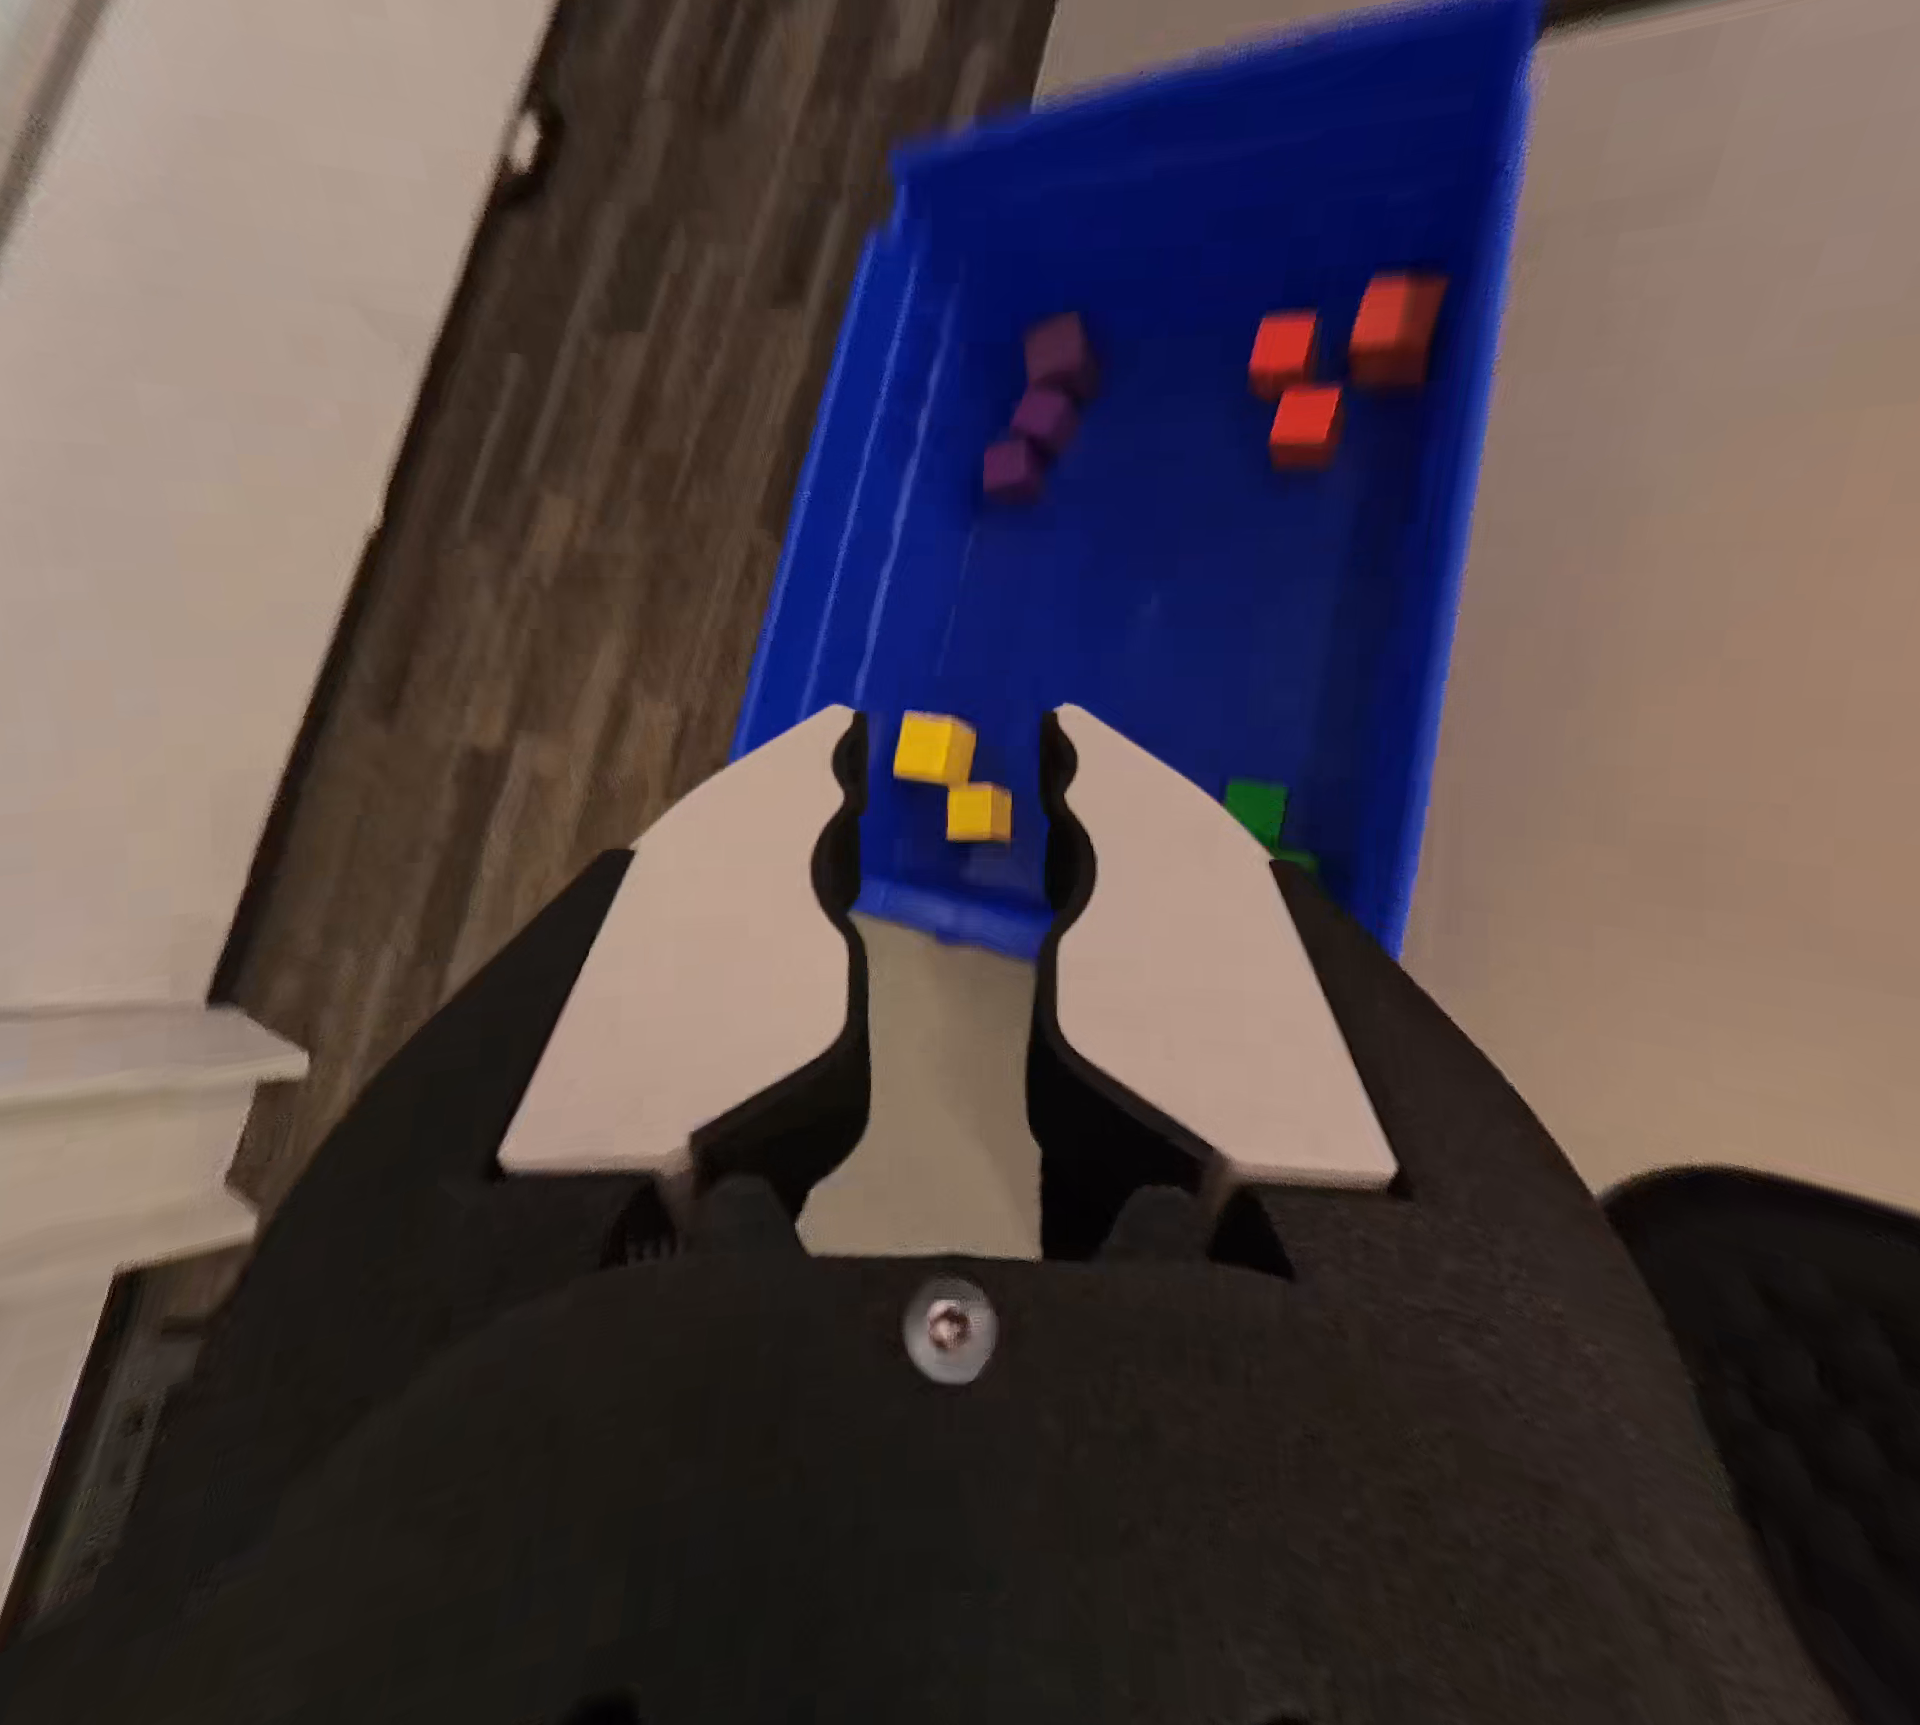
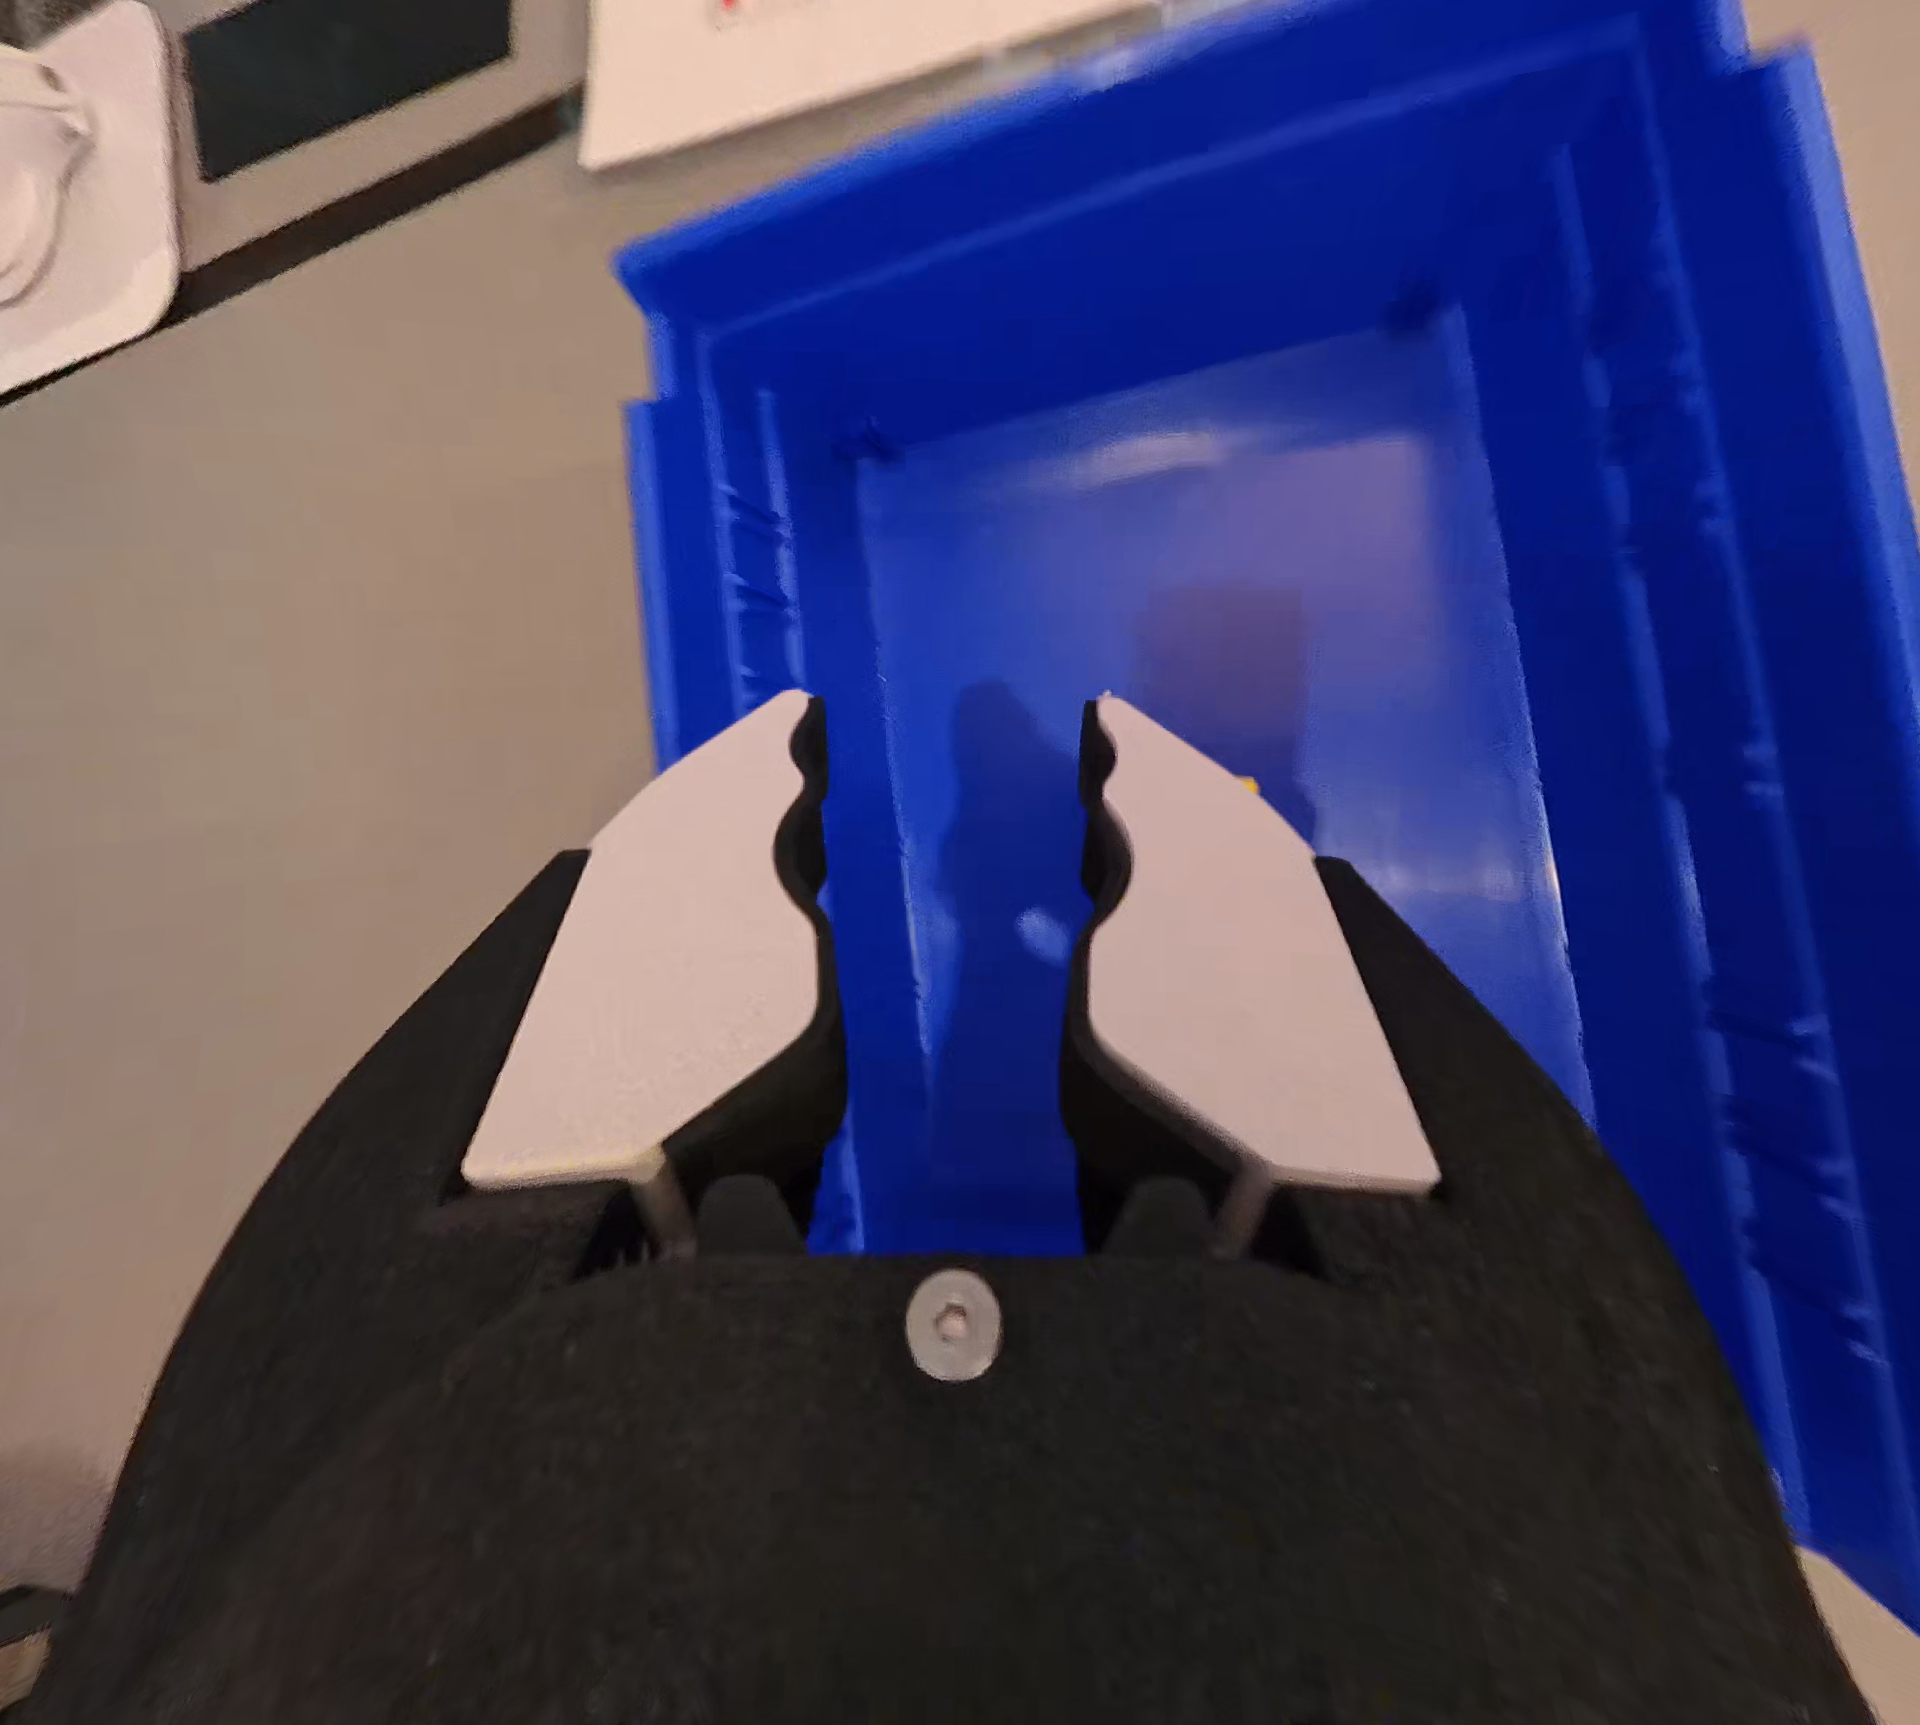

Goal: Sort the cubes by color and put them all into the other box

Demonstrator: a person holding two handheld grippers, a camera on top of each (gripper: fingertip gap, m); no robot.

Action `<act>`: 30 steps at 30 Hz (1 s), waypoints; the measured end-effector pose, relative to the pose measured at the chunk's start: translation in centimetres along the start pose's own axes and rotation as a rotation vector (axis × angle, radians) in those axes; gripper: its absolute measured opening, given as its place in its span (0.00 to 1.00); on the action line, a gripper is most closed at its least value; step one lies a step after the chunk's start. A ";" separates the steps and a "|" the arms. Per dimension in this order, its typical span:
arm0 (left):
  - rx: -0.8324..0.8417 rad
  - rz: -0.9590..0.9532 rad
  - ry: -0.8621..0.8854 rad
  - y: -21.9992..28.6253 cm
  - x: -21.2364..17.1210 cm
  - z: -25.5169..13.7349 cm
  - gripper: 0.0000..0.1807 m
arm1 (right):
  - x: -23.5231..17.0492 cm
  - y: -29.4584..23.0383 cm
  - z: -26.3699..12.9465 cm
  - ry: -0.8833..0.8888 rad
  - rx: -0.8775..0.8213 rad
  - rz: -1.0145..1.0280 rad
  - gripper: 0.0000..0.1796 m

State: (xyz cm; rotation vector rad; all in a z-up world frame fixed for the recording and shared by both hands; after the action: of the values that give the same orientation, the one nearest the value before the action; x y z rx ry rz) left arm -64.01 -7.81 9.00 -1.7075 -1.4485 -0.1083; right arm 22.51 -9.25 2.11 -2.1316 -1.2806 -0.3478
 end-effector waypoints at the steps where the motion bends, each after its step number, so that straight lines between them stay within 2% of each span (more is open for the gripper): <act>1: -0.004 -0.005 -0.065 -0.3 -1.0 0.7 0.18 | 0.4 -1.0 -0.2 0.023 0.017 -0.030 0.25; 4: -0.123 -0.053 -0.227 -0.4 -3.6 2.9 0.09 | 1.2 -3.5 -0.4 0.068 0.052 -0.115 0.25; 10: -0.196 -0.121 -0.397 -0.5 -5.7 8.7 0.12 | 1.5 -5.6 0.2 0.061 0.083 -0.183 0.23; 15: -0.235 -0.132 -0.512 0.2 -6.3 11.7 0.19 | 1.5 -5.9 0.5 0.046 0.066 -0.194 0.24; 24: -0.198 -0.120 -0.584 0.4 -6.6 14.9 0.20 | 1.5 -6.8 1.0 0.031 0.084 -0.238 0.22; 30: -0.217 -0.099 -0.590 0.6 -6.3 15.2 0.20 | 1.4 -7.2 1.0 0.025 0.084 -0.262 0.22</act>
State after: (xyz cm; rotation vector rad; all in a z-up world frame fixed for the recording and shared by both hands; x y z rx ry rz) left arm -72.29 -2.71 -4.35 -1.9392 -2.0115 0.2115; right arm 16.90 -5.18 4.76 -1.8874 -1.5365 -0.4204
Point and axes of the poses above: each gripper's, where its closed fingertips meet, z out along the fingers, x out of its top, y = z × x across the jaws, the point moved 8 cm from there along -z, back along the fingers, and after that the axes turned 8 degrees about z, right-handed, at the moved point
